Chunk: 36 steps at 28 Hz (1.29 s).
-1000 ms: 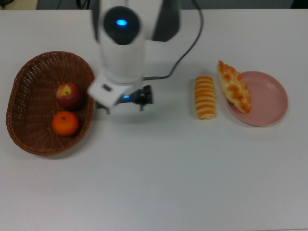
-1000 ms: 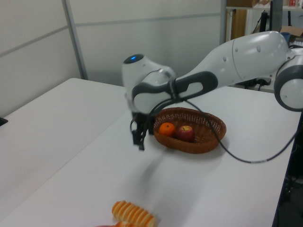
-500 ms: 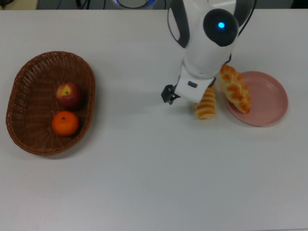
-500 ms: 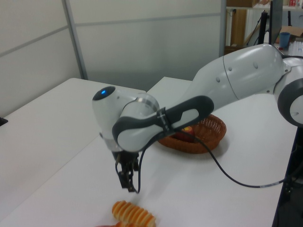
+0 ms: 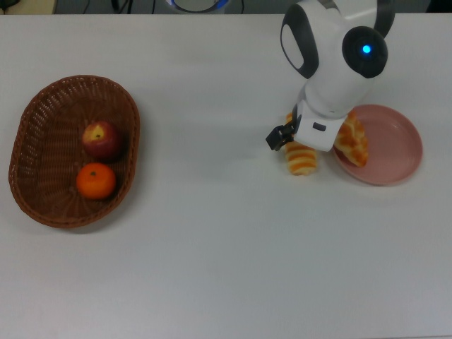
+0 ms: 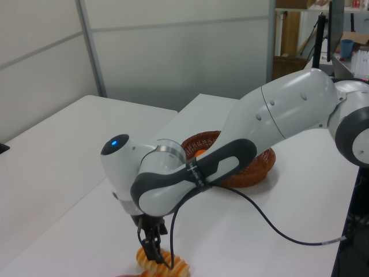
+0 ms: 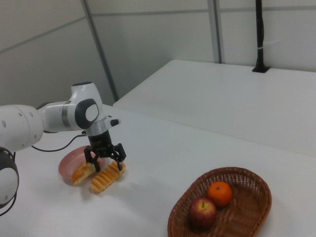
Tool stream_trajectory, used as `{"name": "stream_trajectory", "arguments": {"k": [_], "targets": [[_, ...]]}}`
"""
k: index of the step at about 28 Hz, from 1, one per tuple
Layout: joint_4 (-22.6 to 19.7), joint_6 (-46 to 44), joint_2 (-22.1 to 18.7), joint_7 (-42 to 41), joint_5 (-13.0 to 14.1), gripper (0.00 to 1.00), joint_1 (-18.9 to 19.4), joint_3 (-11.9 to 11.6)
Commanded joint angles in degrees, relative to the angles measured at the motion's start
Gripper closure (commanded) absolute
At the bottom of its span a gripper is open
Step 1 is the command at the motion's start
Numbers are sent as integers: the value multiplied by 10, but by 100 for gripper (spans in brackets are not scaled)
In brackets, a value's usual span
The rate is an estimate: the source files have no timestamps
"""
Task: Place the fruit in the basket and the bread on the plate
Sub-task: 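Lower the gripper and grasp the striped bread roll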
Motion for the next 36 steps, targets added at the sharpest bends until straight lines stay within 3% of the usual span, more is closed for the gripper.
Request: {"name": "stream_trajectory", "arguments": {"k": [1,4,12,13,14,15,19,20,21,36], "targets": [[-16,-9,-10,-12,11,9,17,-6],[-23,-9,-10,-11,11,24,21,-6],[-53,10,-11,120,12,25,25,-7],[-56,11,-11,128,12,29,25,-7],[-57,12,-11,133,12,37,25,-6],[-58,12,-10,140,13,57,24,-7],[-59,11,-11,140,17,69,24,-7],[-59,11,-12,140,17,80,24,-7],[-58,10,-13,140,17,85,24,-7],[-46,-29,-74,141,17,86,22,-7]]}}
